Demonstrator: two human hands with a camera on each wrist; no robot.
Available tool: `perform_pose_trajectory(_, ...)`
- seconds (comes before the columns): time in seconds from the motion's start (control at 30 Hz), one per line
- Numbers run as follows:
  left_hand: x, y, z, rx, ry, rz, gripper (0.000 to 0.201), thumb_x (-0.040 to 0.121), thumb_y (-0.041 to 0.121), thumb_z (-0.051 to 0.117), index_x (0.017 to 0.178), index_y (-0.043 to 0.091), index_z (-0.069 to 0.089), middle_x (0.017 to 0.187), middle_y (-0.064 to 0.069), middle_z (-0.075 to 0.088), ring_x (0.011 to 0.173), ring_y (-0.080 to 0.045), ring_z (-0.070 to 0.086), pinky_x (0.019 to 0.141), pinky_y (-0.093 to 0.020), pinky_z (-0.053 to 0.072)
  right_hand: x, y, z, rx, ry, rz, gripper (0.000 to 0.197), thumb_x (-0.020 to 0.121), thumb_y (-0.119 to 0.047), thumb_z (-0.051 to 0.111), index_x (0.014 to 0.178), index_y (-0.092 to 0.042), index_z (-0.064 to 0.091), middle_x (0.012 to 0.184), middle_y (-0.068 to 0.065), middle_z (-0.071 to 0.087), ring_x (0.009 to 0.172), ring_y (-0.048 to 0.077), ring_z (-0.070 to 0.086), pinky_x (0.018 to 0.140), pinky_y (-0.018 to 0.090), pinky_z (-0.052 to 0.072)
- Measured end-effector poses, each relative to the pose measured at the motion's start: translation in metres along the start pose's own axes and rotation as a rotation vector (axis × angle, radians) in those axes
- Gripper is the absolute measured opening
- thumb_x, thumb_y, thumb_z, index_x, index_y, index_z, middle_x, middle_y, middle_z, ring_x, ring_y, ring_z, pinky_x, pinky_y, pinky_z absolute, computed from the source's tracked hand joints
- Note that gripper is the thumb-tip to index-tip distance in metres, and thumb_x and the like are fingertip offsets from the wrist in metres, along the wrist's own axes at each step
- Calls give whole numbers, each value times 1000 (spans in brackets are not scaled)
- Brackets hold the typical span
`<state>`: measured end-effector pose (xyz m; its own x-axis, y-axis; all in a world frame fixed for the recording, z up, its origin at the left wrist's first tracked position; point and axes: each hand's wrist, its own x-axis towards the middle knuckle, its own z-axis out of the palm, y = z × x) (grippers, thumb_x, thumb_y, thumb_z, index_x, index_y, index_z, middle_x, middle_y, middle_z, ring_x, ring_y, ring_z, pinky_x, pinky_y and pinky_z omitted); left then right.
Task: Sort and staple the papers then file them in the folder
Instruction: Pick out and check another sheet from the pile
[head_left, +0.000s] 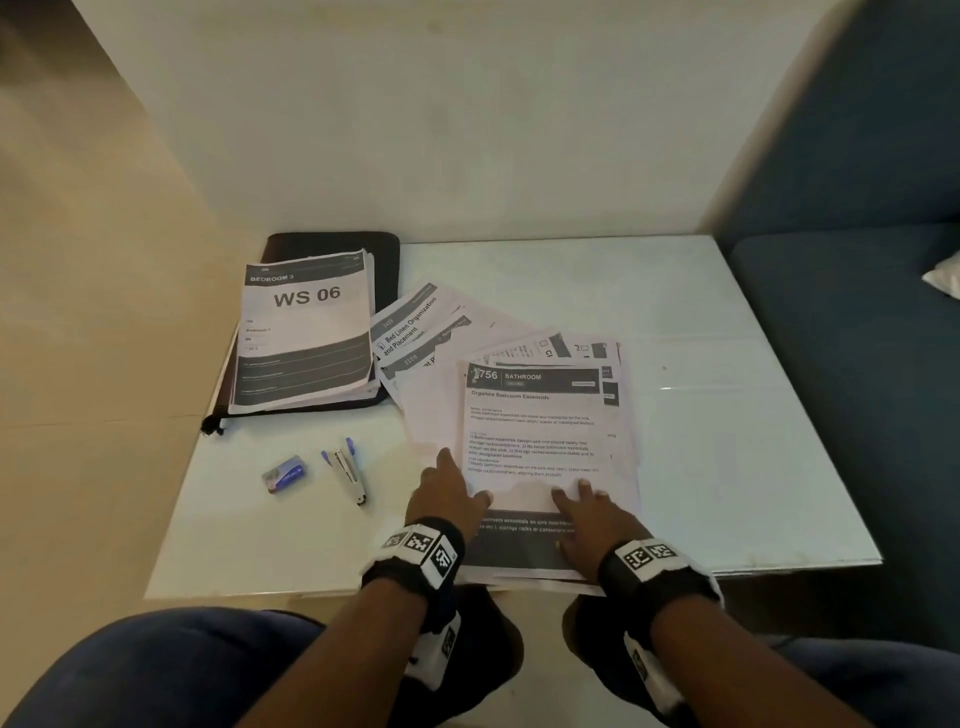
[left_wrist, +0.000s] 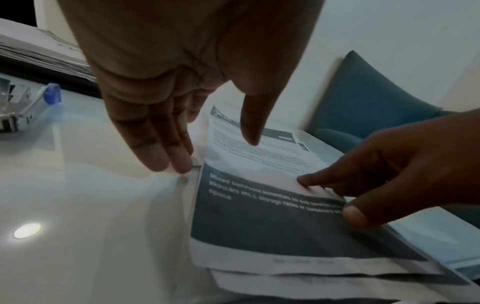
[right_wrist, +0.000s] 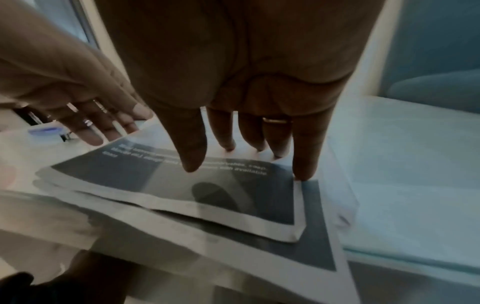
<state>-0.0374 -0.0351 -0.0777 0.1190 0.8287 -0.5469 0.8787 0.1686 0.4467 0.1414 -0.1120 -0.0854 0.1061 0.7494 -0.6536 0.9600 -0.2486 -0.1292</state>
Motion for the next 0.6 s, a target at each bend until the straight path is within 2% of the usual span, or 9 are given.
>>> perform_pose_trajectory(0.17,7,-1,1,-97,-9,-31,60,92,27,62,143,14,33,126,-12,61,116,-32,58,98,-37,44,7,-5,1,-16,5,6,66,96,-42,47,153,-23,18,159,15,13,140,36,28,110,44,37)
perform_pose_trajectory(0.27,9,-3,1,-183,-51,-22,35,91,20,59,125,20,48,114,-8,66,102,-29,63,92,-38,52,7,-5,2,-22,22,1,65,96,-41,47,152,-23,19,158,15,14,139,35,29,108,45,39)
perform_pose_trajectory(0.37,13,-5,3,-361,-150,-28,30,79,31,65,106,27,52,112,-6,67,98,-30,66,89,-47,56,6,-3,2,-38,14,-4,64,97,-41,46,152,-24,19,159,13,14,140,34,29,109,46,38)
perform_pose_trajectory(0.4,13,-6,2,-393,-160,-21,34,76,34,66,107,26,53,113,-4,66,99,-30,66,90,-49,55,5,-2,0,-44,8,-15,63,97,-41,46,152,-24,20,159,13,15,140,34,30,110,45,38)
perform_pose_trajectory(0.43,12,-3,1,-397,-163,-11,36,79,31,66,111,22,54,114,-4,65,101,-29,64,91,-48,55,3,-1,-3,-46,-2,-27,62,98,-41,46,152,-24,22,158,12,17,139,34,30,110,45,37)
perform_pose_trajectory(0.5,6,1,-3,-381,-151,29,35,88,10,59,122,13,52,121,-9,61,104,-26,58,94,-42,51,-1,0,-10,-12,4,-37,58,97,-41,46,150,-25,28,159,10,19,142,31,28,112,45,34)
perform_pose_trajectory(0.57,4,2,-11,-364,-116,70,41,90,-1,53,130,9,50,128,-10,58,107,-23,54,92,-31,45,-5,2,-22,75,112,4,58,97,-42,44,151,-28,29,162,3,14,148,27,17,116,44,28)
perform_pose_trajectory(0.6,2,3,-18,-389,-94,83,42,90,-2,53,131,8,49,129,-10,58,110,-24,54,92,-29,43,-6,3,-31,156,183,57,62,96,-44,44,153,-28,24,164,1,11,149,26,14,117,44,26)
